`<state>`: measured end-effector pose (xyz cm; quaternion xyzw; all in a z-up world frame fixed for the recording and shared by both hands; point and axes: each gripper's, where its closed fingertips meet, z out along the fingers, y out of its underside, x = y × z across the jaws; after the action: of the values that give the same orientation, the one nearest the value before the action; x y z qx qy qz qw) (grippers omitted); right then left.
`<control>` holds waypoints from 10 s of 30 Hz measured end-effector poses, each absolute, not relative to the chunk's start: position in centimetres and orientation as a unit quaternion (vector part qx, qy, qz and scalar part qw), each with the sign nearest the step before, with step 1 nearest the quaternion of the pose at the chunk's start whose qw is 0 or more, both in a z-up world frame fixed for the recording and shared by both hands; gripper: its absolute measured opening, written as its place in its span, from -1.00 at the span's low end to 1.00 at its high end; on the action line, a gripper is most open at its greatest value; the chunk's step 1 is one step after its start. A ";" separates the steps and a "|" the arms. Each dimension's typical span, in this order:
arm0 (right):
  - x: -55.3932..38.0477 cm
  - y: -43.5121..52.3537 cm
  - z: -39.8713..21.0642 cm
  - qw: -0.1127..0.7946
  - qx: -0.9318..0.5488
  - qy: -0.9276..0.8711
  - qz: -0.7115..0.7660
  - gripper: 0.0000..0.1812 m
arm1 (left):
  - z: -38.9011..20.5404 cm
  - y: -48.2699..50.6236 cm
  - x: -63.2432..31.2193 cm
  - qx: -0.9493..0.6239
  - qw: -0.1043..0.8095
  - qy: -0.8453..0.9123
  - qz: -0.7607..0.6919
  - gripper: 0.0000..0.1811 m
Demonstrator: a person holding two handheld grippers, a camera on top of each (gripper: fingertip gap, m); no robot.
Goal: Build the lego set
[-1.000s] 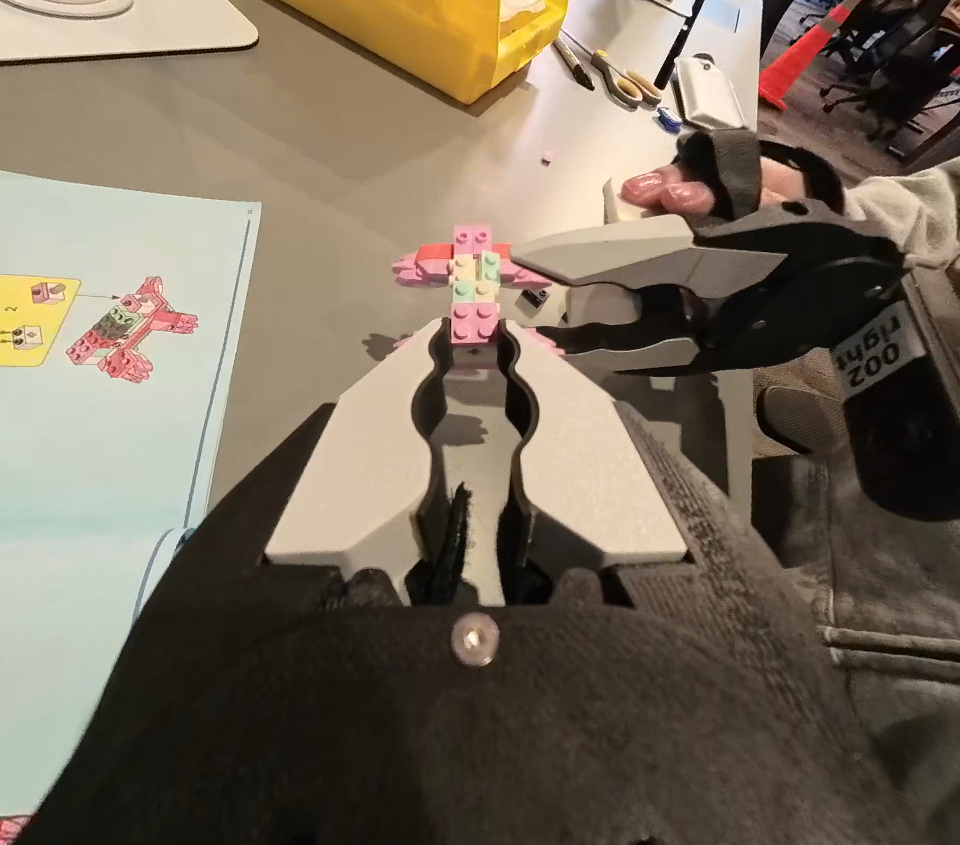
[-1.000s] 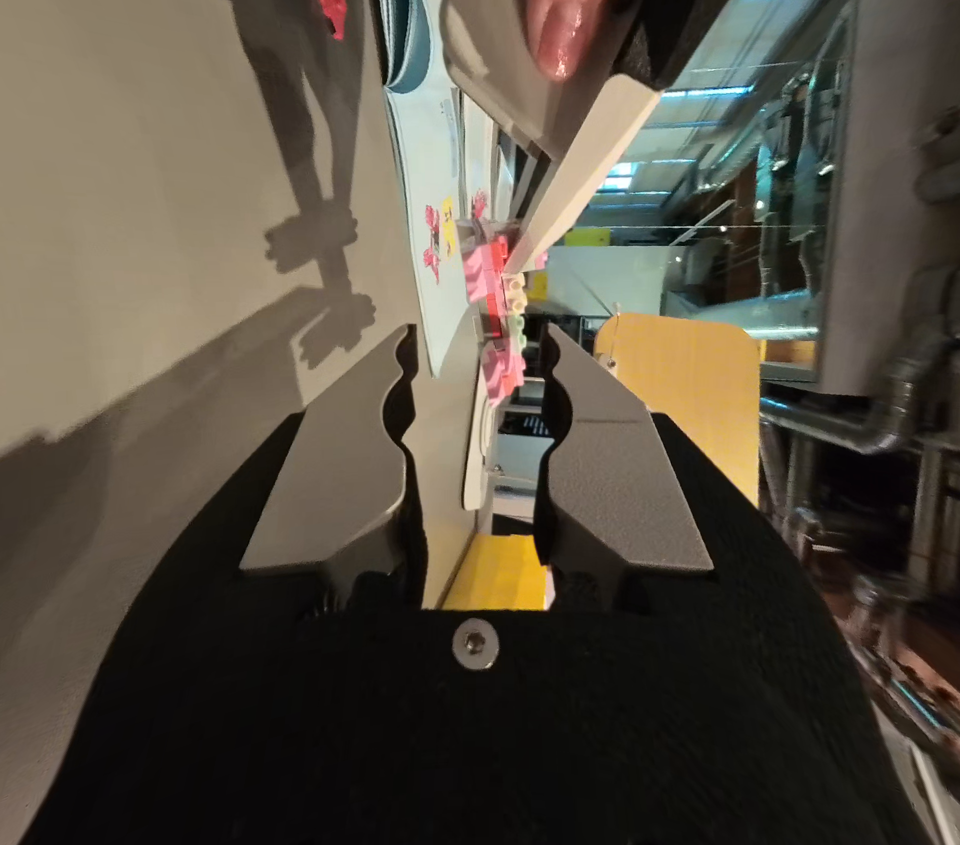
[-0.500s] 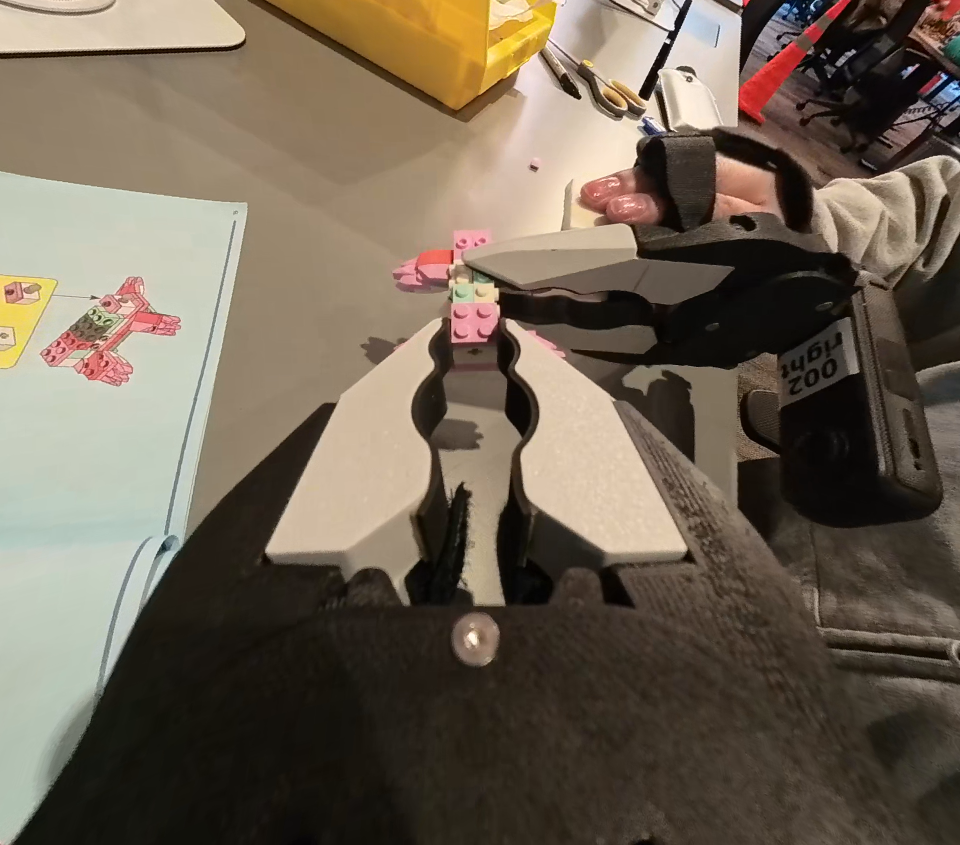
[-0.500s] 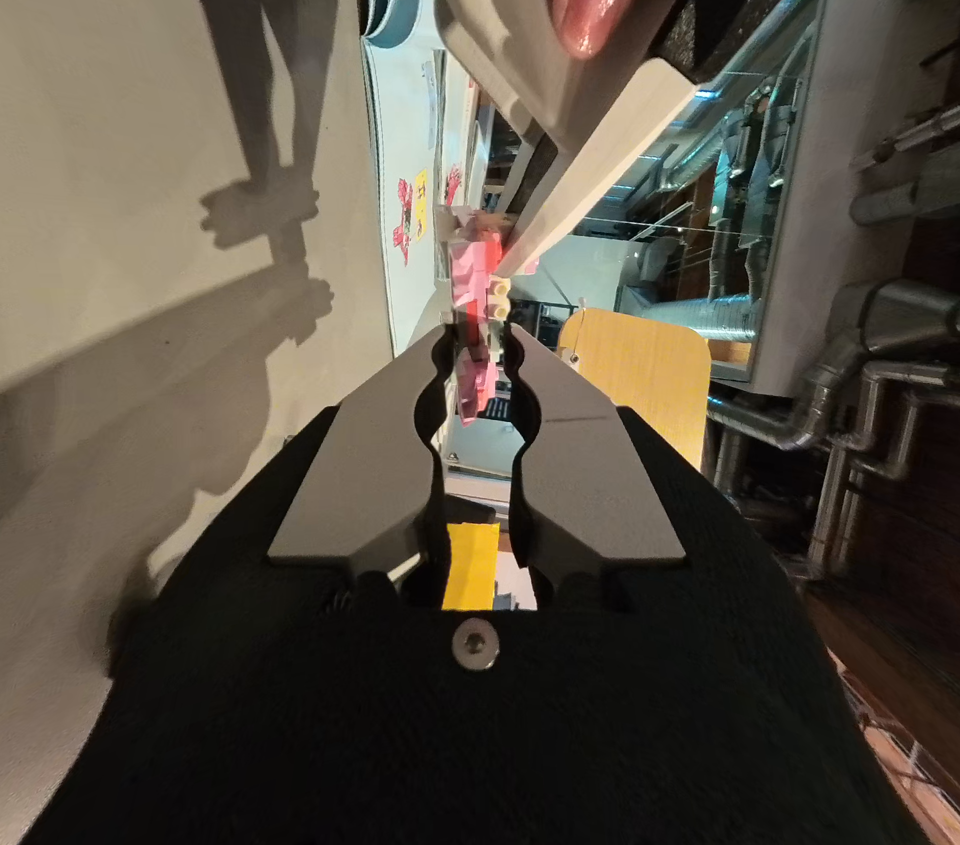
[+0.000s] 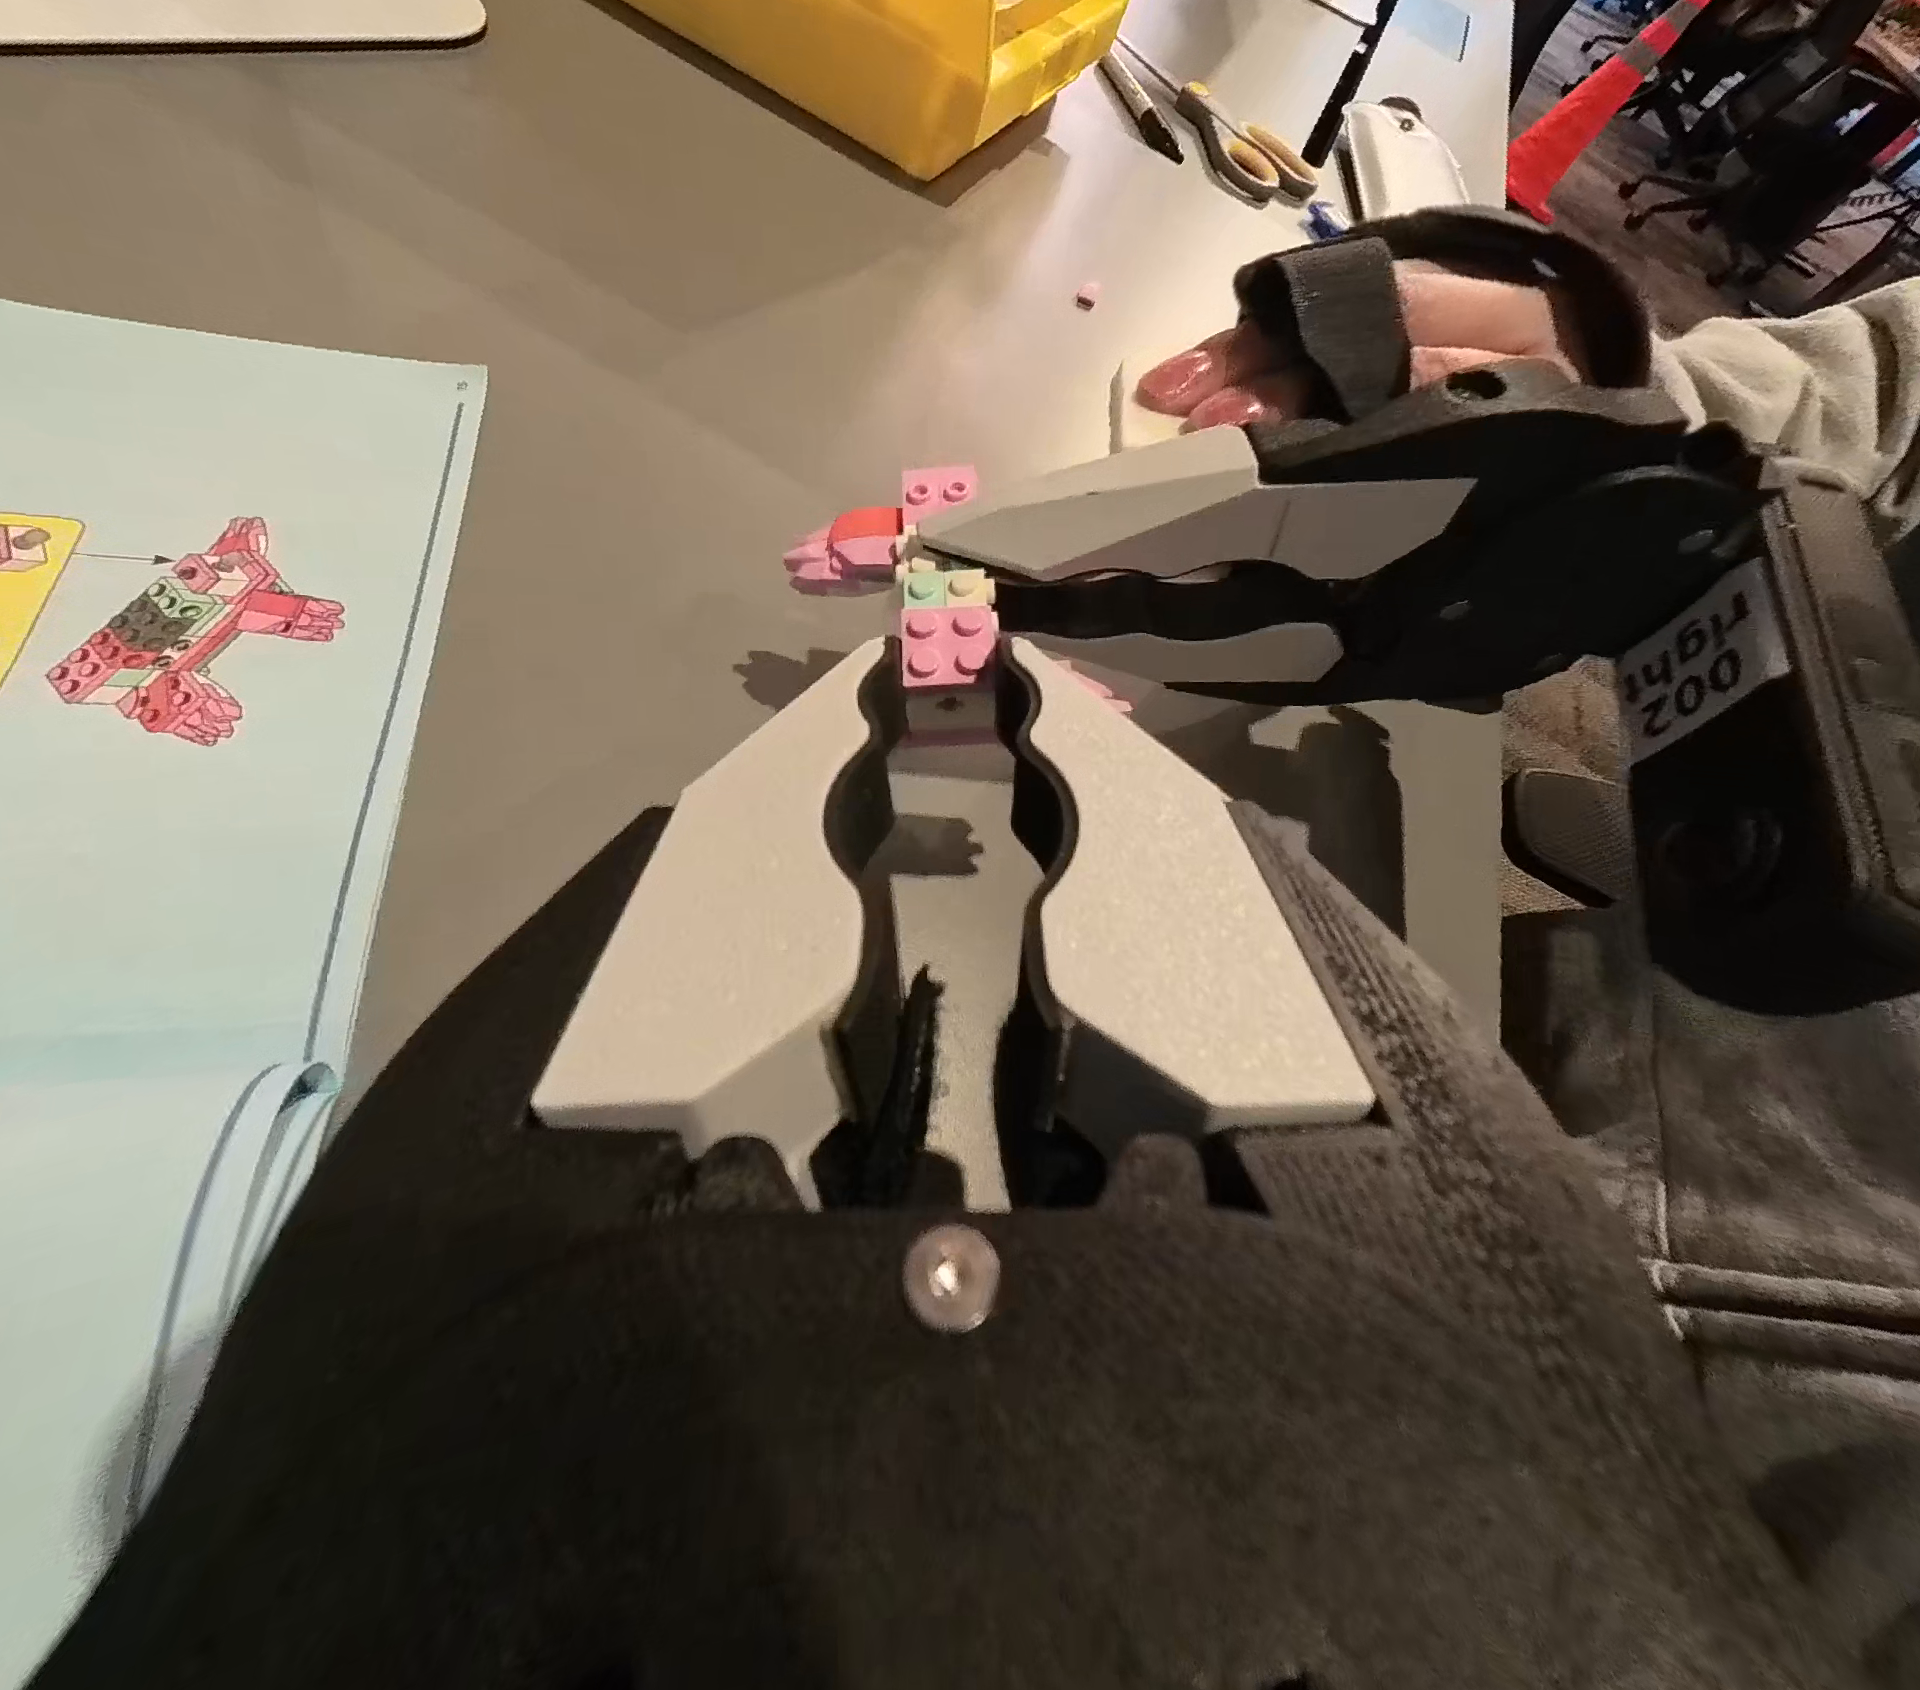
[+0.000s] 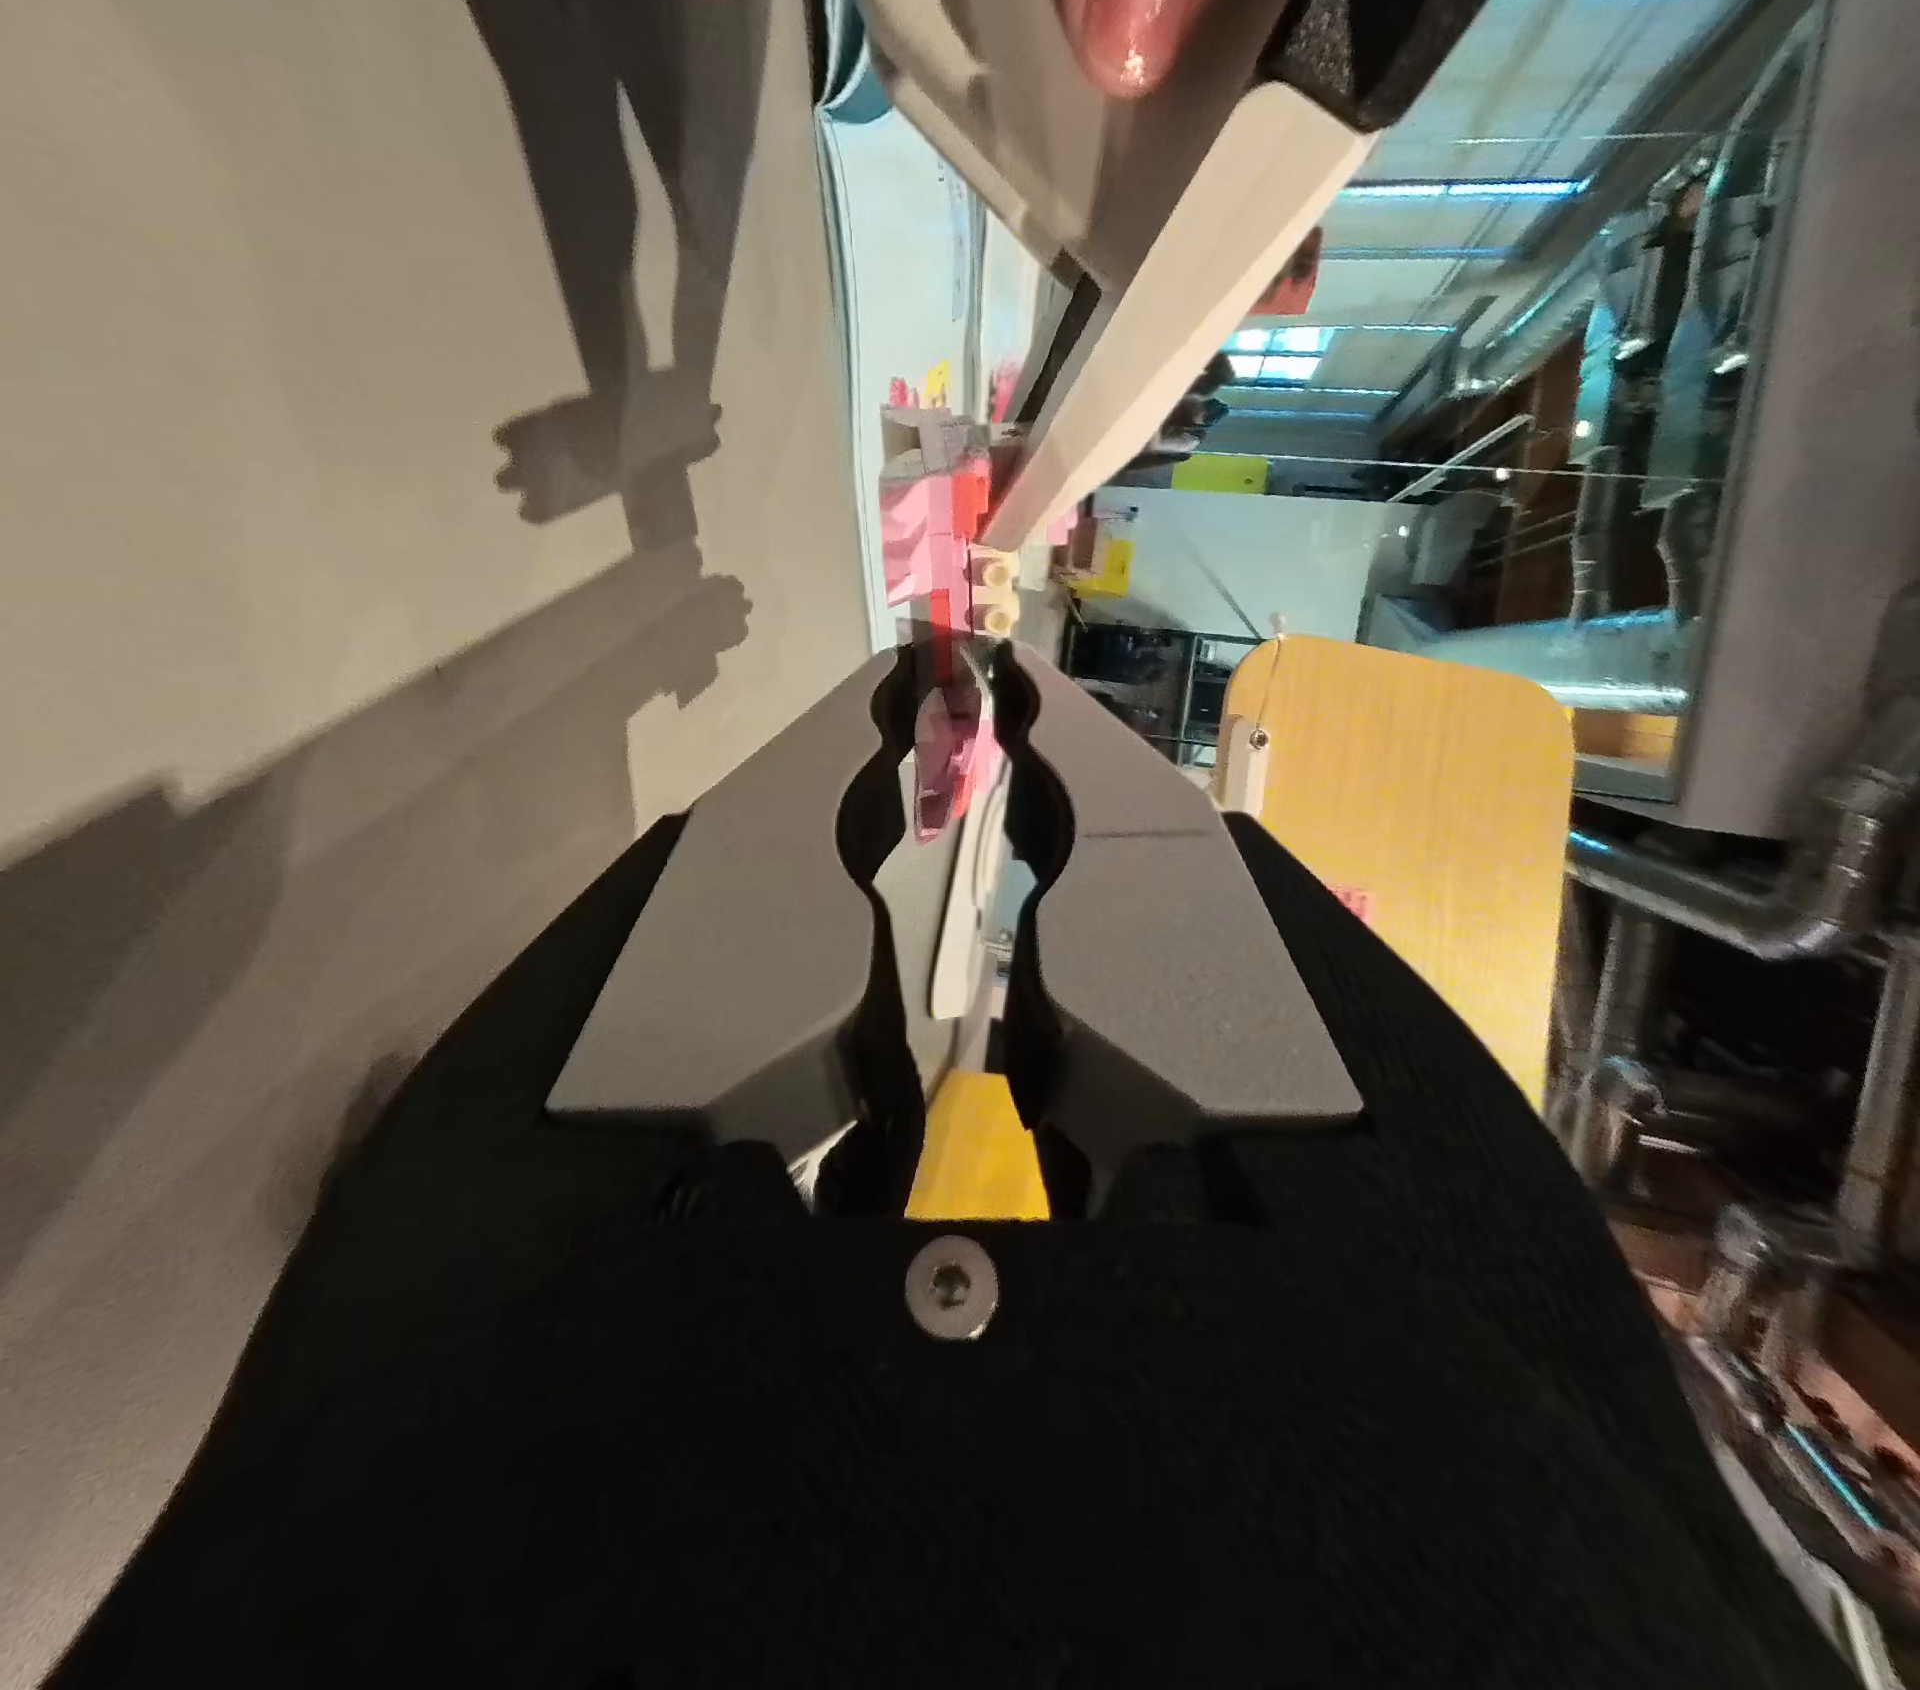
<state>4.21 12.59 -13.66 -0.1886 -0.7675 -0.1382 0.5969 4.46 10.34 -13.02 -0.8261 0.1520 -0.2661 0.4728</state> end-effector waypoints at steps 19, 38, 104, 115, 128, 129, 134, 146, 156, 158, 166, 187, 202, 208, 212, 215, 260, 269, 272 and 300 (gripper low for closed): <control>11.9 13.7 -16.5 0.305 -0.522 -0.738 0.299 -0.57 | -16.0 7.9 4.9 -0.817 0.458 0.277 -0.212 -0.82; 14.4 11.7 -18.4 0.210 -0.508 -0.760 0.348 -1.00 | -16.9 6.6 7.1 -0.792 0.454 0.347 -0.213 -0.82; 9.1 5.9 -13.1 0.163 -0.381 -0.828 0.379 -0.92 | -14.1 5.9 8.4 -0.727 0.527 0.379 -0.224 -0.82; 9.3 6.0 -13.3 0.164 -0.386 -0.826 0.376 -0.92 | -14.2 6.0 8.4 -0.730 0.526 0.378 -0.218 -0.82; 9.6 8.6 -13.4 0.193 -0.420 -0.812 0.357 -0.92 | -14.5 6.4 7.8 -0.741 0.523 0.366 -0.207 -0.82; 9.7 9.4 -13.5 0.199 -0.432 -0.807 0.350 -0.92 | -14.5 6.5 7.6 -0.744 0.523 0.361 -0.205 -0.82; 11.2 14.7 -15.4 0.231 -0.507 -0.784 0.275 -0.92 | -14.7 7.0 6.7 -0.759 0.519 0.338 -0.202 -0.82; 14.5 17.8 -19.6 0.199 -0.576 -0.761 0.222 -0.91 | -15.1 7.2 6.5 -0.767 0.511 0.330 -0.205 -0.82; 14.5 17.9 -19.9 0.193 -0.586 -0.752 0.233 -0.85 | -15.3 7.2 6.5 -0.768 0.508 0.330 -0.207 -0.82; 14.5 17.8 -19.9 0.192 -0.587 -0.751 0.233 -0.82 | -15.3 7.1 6.5 -0.768 0.507 0.331 -0.208 -0.82; 13.2 18.7 -17.3 0.272 -0.574 -0.735 0.238 -0.70 | -15.4 7.2 6.5 -0.770 0.506 0.332 -0.204 -0.82; 9.6 21.3 -9.9 0.706 -0.414 -0.551 0.161 -0.74 | -15.9 7.3 6.7 -0.778 0.499 0.337 -0.180 -0.82; 9.4 21.4 -10.4 0.699 -0.416 -0.561 0.154 -0.80 | -15.9 7.2 6.8 -0.779 0.498 0.333 -0.188 -0.82; 9.5 21.6 -10.3 0.704 -0.414 -0.557 0.148 -0.79 | -15.9 7.2 6.9 -0.779 0.496 0.334 -0.188 -0.82; 9.5 21.6 -10.3 0.704 -0.414 -0.558 0.144 -0.79 | -16.0 7.2 6.9 -0.780 0.494 0.336 -0.187 -0.83; 9.4 21.7 -10.4 0.703 -0.415 -0.559 0.144 -0.80 | -16.0 7.2 7.0 -0.780 0.494 0.337 -0.187 -0.82; 9.6 21.8 -10.4 0.703 -0.425 -0.547 0.160 -0.83 | -10.8 7.9 1.8 -0.693 0.509 0.048 -0.507 -0.83; 9.6 21.8 -10.4 0.701 -0.425 -0.549 0.163 -0.84 | -10.8 8.0 1.4 -0.689 0.508 0.034 -0.515 -0.83; 9.7 21.7 -10.4 0.701 -0.425 -0.549 0.164 -0.84 | -10.8 8.1 1.3 -0.689 0.508 0.031 -0.516 -0.83; 9.4 21.4 -10.8 0.698 -0.411 -0.567 0.152 -0.80 | -9.1 4.1 0.2 -0.664 0.672 0.012 -0.328 -0.83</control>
<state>9.36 21.36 -10.77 -0.4110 -0.5668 0.1525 0.6975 0.17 4.09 -9.11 -0.6643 0.0124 -0.3276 0.6717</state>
